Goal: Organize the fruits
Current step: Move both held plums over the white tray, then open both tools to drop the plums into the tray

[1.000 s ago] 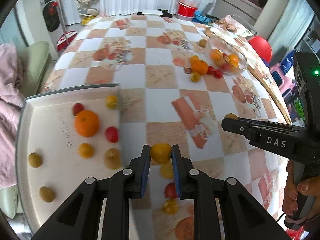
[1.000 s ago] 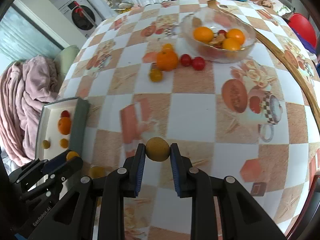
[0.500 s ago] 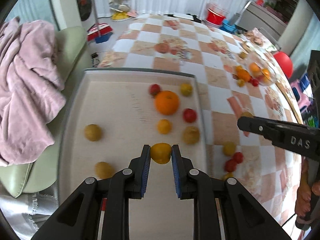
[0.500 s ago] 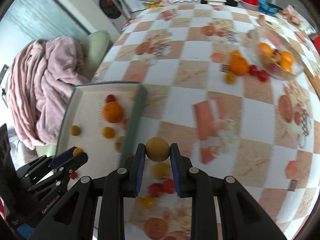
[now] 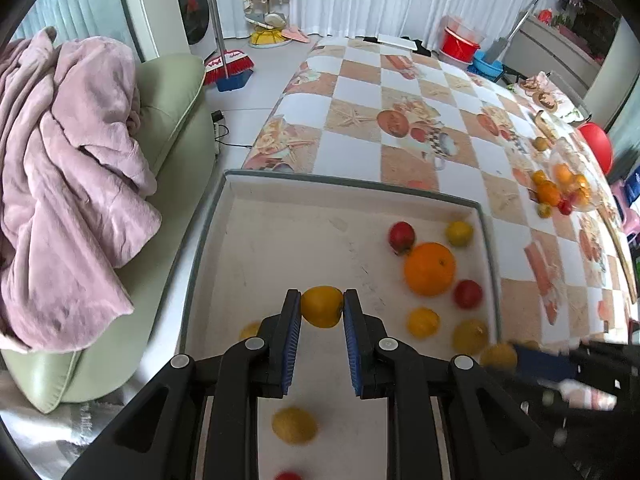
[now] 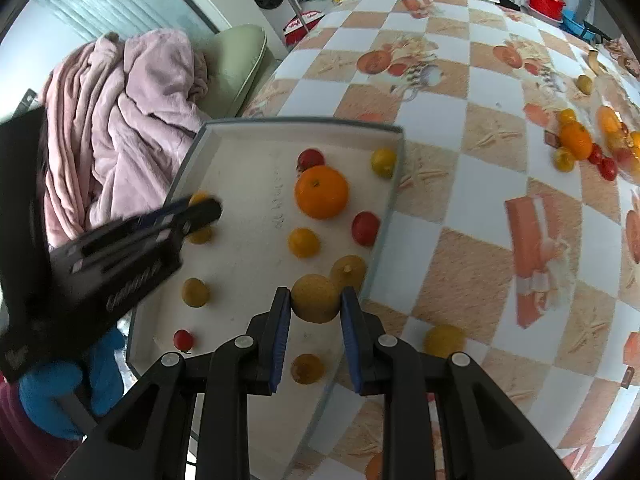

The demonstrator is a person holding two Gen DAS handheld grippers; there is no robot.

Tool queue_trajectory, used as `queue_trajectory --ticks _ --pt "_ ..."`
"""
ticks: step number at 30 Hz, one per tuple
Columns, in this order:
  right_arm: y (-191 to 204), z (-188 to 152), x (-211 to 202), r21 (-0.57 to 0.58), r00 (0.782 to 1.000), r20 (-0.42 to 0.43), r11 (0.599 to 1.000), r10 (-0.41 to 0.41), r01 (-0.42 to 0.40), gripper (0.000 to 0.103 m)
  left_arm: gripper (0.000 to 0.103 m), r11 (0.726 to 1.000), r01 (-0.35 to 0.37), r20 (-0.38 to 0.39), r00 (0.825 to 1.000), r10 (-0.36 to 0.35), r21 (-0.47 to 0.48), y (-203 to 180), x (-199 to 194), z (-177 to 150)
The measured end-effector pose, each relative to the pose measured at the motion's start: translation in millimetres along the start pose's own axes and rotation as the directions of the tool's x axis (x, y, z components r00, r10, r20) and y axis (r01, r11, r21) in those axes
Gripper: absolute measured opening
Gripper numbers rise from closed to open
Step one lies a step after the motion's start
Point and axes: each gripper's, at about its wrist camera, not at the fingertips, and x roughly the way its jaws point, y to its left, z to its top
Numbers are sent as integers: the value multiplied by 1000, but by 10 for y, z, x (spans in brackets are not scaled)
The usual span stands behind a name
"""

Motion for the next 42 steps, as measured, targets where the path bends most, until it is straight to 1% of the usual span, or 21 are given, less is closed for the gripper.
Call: queue_trajectory --ticks 7,21,32,35,38,40,42 --pt "105 -57 148 -30 999 -23 999 -28 27 27 23 1000 -23 -19 1000 23 -2 64 193 101" --pt "229 -97 364 -88 996 -47 994 -71 67 27 23 999 -36 -56 998 36 11 70 355 73" --pt "396 -114 430 -200 989 -13 969 -150 144 28 23 997 -64 -48 997 66 45 15 376 49" --pt "400 -126 421 -206 991 -21 970 -132 125 36 24 996 -73 -47 996 76 53 -1 372 48" --pt "429 -159 366 -214 993 -13 971 -115 110 47 24 997 -66 -57 996 69 48 5 364 47" --pt "465 -196 292 -220 995 -4 971 -101 98 61 24 997 -67 -61 996 70 46 6 357 37" --pt "505 -222 196 -229 995 13 969 -97 97 70 24 997 -63 -62 996 65 43 6 330 23"
